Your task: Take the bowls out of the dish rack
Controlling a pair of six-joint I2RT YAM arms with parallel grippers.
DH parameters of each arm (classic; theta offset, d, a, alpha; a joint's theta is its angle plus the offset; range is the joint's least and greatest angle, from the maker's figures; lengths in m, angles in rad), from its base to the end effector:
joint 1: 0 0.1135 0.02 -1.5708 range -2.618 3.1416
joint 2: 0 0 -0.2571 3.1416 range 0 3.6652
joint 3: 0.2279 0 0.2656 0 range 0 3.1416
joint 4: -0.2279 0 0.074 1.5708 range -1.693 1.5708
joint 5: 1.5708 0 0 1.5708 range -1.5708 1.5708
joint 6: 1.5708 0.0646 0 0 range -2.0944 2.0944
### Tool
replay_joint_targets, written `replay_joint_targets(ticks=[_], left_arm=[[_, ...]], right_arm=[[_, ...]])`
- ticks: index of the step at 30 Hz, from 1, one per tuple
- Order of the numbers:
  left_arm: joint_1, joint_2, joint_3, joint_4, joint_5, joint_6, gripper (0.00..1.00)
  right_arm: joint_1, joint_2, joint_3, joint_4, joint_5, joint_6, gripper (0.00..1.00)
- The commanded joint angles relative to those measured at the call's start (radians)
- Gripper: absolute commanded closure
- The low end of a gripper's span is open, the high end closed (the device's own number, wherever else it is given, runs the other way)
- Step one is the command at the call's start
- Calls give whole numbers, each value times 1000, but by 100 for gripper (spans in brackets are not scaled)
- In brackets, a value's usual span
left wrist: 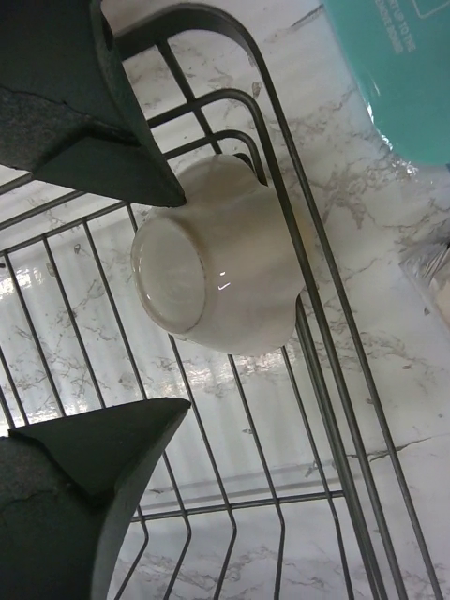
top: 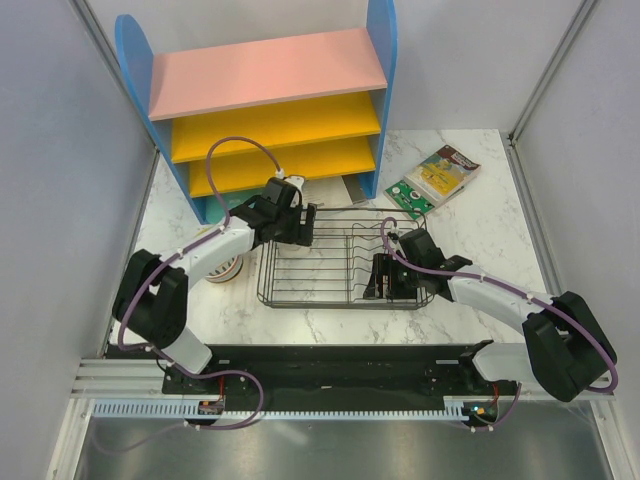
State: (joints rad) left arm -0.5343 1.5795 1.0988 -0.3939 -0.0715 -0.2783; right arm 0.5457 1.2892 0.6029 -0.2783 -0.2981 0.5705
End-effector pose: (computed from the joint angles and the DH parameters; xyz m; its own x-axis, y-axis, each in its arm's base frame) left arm 0.3192 -0.1835 0.1979 -0.7636 0.1335 -0.6317 0.2691 0.9552 -0.1235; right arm 0.2159 0.1533 0.1314 -0.9364 0.0354 -0.3492 -0.1586 0.8449 0.5108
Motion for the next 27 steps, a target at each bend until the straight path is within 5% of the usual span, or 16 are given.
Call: replay_joint_targets(ticks=[1,16,27], left_arm=[[3,31,16,26,46,30,11],[5,134,42,-6,-128,39,10],[3,243,52,-37,-7,-27,12]], right_arm=[[2,-5,3,-45,2,-26,23],[3,1,-2,-38,-3,-23,23],[2,-1,1,-38,-3,-23,23]])
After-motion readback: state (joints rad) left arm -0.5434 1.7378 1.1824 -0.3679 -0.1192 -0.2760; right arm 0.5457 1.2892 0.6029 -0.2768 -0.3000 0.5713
